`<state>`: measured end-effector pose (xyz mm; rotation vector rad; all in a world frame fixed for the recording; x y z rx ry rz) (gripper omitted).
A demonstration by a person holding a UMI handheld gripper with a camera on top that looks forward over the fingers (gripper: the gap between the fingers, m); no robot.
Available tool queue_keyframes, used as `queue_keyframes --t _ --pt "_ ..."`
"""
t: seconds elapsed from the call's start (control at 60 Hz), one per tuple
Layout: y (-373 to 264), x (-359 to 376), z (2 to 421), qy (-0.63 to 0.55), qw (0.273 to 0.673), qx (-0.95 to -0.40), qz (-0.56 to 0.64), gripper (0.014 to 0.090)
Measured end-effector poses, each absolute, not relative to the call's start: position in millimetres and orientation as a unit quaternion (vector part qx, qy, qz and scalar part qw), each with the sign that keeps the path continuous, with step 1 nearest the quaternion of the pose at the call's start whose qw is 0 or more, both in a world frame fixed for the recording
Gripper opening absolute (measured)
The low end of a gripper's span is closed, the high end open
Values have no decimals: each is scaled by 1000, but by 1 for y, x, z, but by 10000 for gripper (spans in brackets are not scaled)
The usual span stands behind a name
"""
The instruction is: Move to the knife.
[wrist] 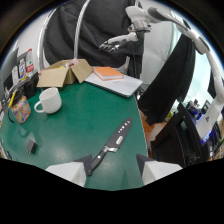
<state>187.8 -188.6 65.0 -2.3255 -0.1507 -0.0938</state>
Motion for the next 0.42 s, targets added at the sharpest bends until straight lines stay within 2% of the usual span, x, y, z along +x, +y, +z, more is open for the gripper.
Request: queue_keyframes --t 0.417 --pt "-172 186 45 -58 383 -922 -20 854"
